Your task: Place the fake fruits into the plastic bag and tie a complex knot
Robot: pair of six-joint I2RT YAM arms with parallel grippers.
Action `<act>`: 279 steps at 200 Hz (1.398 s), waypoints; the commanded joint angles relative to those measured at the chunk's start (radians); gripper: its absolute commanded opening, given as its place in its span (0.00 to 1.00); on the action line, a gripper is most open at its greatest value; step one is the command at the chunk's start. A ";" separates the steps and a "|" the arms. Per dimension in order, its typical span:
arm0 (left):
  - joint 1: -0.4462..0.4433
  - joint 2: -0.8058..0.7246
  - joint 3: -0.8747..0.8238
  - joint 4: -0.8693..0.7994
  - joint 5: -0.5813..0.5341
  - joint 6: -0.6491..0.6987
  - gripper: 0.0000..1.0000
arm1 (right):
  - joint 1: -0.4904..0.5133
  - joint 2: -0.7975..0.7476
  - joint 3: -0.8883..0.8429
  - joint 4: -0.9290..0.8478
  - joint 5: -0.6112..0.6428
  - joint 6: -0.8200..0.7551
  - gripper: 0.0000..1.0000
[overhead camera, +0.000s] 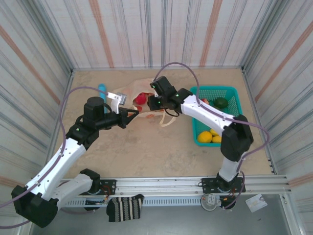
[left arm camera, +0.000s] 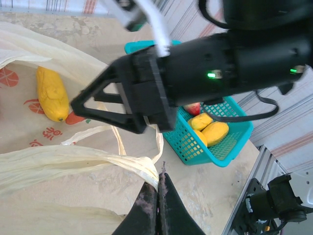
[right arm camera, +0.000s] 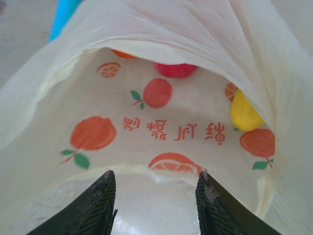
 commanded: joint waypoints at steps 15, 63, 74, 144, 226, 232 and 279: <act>0.010 -0.004 -0.012 0.001 0.011 0.015 0.00 | -0.019 -0.188 -0.105 0.048 -0.055 0.005 0.46; 0.010 -0.003 -0.011 0.001 0.012 0.013 0.00 | -0.178 -0.410 -0.190 -0.040 -0.083 0.017 0.45; 0.010 -0.003 -0.012 0.001 0.014 0.011 0.00 | -0.240 -0.450 -0.207 -0.072 -0.090 0.017 0.45; -0.004 0.000 -0.012 -0.004 0.007 0.012 0.00 | -0.565 -0.528 -0.300 -0.301 -0.028 0.061 0.51; -0.015 0.002 -0.010 -0.008 0.005 0.009 0.00 | -0.643 -0.493 -0.342 -0.470 0.111 0.230 0.64; -0.017 0.002 -0.010 -0.009 0.003 0.009 0.00 | -0.649 -0.492 -0.346 -0.471 0.139 0.236 0.65; -0.023 0.007 -0.006 -0.001 0.014 0.001 0.00 | -0.763 -0.386 -0.390 -0.316 0.149 0.248 0.68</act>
